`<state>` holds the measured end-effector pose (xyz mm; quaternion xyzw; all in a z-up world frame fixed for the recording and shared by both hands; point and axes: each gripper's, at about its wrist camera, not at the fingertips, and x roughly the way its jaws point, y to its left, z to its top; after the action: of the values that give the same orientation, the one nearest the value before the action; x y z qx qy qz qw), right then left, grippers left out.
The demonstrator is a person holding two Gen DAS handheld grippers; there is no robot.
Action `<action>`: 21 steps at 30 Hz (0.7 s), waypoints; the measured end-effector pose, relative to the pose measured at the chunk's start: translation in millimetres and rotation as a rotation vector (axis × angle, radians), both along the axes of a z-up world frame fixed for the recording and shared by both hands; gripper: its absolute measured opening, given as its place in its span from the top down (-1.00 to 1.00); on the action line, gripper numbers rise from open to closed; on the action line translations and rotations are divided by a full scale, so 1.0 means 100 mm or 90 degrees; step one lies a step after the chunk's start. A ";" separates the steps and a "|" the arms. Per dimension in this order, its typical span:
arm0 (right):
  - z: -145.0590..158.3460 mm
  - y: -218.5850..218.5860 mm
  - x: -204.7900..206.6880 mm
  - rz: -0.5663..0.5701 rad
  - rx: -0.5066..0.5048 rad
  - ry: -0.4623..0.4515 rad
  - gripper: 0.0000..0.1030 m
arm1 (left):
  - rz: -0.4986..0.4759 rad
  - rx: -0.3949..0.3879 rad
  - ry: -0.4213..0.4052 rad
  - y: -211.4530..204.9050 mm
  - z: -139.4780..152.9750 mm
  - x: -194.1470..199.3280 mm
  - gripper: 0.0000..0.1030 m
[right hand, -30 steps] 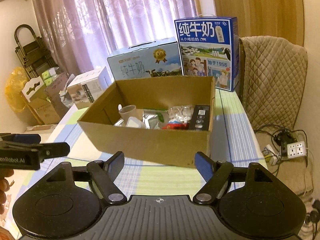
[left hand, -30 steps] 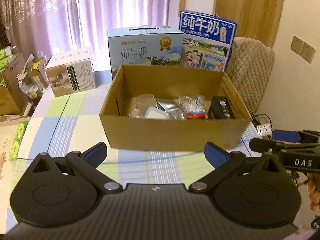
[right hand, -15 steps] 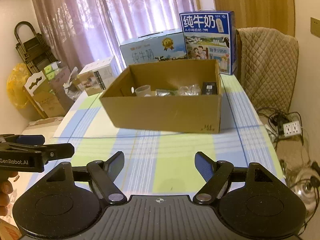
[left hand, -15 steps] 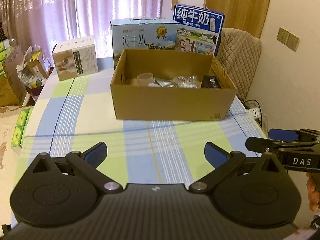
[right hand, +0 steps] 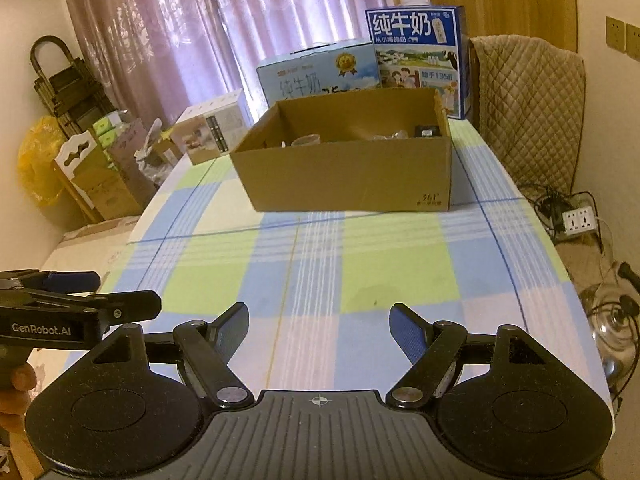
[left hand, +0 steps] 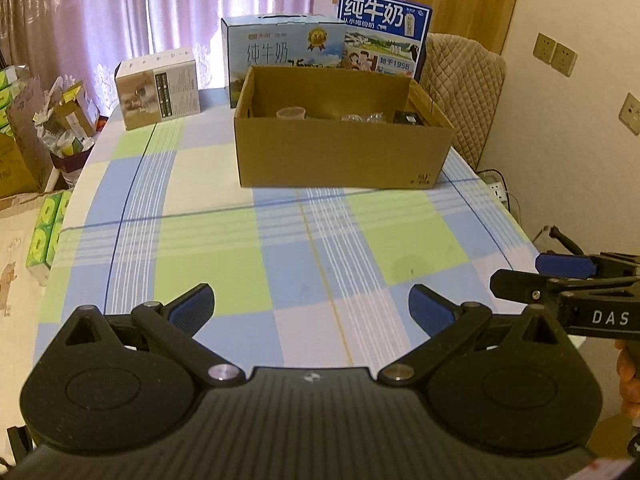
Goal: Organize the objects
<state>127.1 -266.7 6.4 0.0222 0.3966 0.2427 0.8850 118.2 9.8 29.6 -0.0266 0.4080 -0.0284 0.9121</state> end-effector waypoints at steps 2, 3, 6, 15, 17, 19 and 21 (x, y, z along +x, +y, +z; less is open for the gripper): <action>-0.01 0.01 -0.06 0.000 -0.003 0.002 -0.45 | 0.000 -0.001 0.003 0.02 -0.03 -0.07 -0.98; -0.02 0.01 -0.10 0.000 -0.004 0.002 -0.45 | 0.000 -0.002 0.004 0.03 -0.04 -0.10 -0.98; -0.03 0.03 -0.18 -0.003 -0.007 0.006 -0.45 | -0.001 -0.004 0.008 0.05 -0.06 -0.17 -0.98; -0.07 0.06 -0.33 -0.009 -0.009 0.014 -0.45 | -0.003 -0.004 0.010 0.10 -0.10 -0.28 -0.98; -0.07 0.07 -0.34 -0.007 -0.009 0.016 -0.45 | -0.002 -0.003 0.010 0.11 -0.10 -0.32 -0.98; -0.07 0.09 -0.35 -0.006 -0.010 0.017 -0.45 | -0.001 -0.004 0.010 0.13 -0.11 -0.34 -0.98; -0.07 0.10 -0.35 -0.004 -0.011 0.017 -0.45 | 0.000 -0.004 0.009 0.15 -0.11 -0.37 -0.98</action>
<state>92.2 -256.5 -1.1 0.0190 0.4107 0.2365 0.8804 81.2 25.2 18.7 -0.0296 0.4146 -0.0294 0.9091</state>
